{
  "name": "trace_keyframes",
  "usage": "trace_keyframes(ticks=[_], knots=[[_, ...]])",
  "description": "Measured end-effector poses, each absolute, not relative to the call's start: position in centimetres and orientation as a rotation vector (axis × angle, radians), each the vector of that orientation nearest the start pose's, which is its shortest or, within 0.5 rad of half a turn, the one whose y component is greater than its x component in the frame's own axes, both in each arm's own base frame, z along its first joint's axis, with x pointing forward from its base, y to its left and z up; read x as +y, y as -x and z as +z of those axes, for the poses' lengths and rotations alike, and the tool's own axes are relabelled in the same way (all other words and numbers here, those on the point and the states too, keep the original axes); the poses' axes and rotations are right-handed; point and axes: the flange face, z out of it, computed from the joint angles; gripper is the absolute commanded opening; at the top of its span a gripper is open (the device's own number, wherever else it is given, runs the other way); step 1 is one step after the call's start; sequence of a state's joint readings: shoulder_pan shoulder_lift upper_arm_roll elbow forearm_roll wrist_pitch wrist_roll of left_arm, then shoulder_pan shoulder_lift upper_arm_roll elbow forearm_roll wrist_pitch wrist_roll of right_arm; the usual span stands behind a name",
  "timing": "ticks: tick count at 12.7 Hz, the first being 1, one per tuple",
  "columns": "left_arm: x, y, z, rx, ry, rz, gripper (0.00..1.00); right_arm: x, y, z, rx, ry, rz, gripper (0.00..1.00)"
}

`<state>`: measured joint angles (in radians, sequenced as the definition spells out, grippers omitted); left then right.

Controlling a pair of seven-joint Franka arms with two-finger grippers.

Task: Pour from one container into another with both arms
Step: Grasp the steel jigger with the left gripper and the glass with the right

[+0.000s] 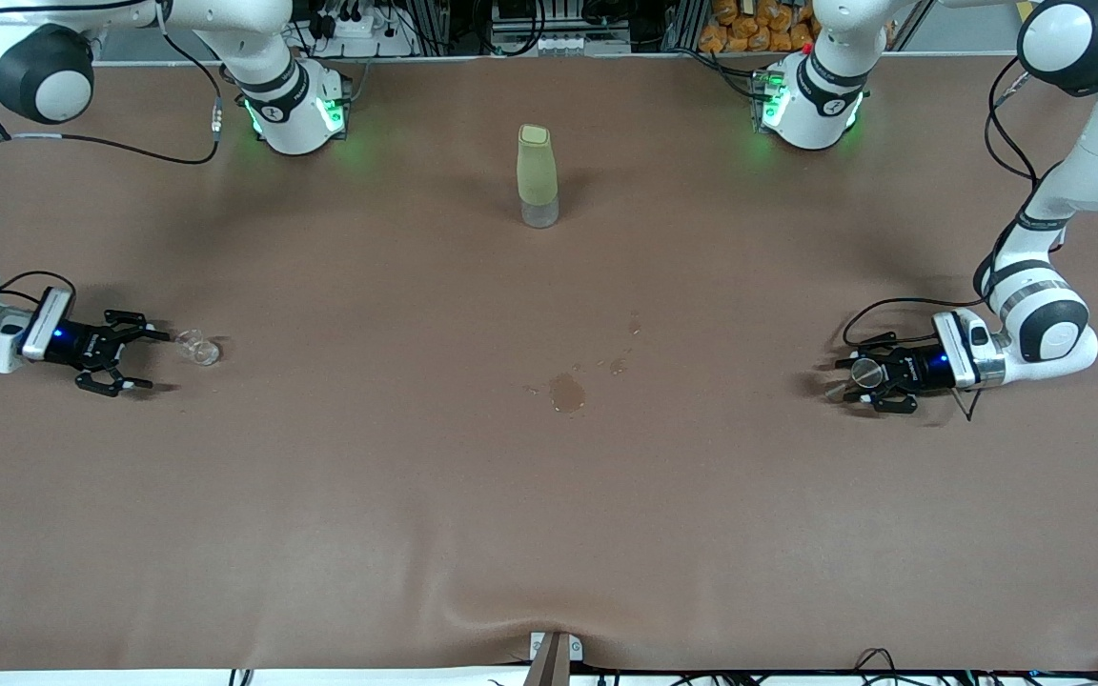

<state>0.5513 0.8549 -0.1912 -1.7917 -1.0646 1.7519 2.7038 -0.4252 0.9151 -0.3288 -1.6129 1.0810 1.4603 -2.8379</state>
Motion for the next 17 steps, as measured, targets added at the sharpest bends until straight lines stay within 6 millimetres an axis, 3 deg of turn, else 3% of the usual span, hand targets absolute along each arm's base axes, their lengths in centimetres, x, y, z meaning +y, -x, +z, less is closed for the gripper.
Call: trace_keyframes(ticks=[7,11,14,17], knots=[[12.6,-56.2,8.6,-1.405,-1.417,1.209,0.5,-30.1,-48.7,6.4,-1.447,1.468,-1.157,1.0],[12.5,-56.2,8.7,-1.39,-1.415,1.221,0.44,-29.1,-47.9,5.8,-1.385,1.41,-1.188,1.0],[12.5,-56.2,8.7,-1.388,-1.412,1.222,0.34,-28.7,-47.6,5.7,-1.358,1.393,-1.201,1.0],[12.4,-56.2,8.6,-1.386,-1.411,1.222,0.11,-28.6,-47.6,5.6,-1.346,1.4,-1.218,1.0]])
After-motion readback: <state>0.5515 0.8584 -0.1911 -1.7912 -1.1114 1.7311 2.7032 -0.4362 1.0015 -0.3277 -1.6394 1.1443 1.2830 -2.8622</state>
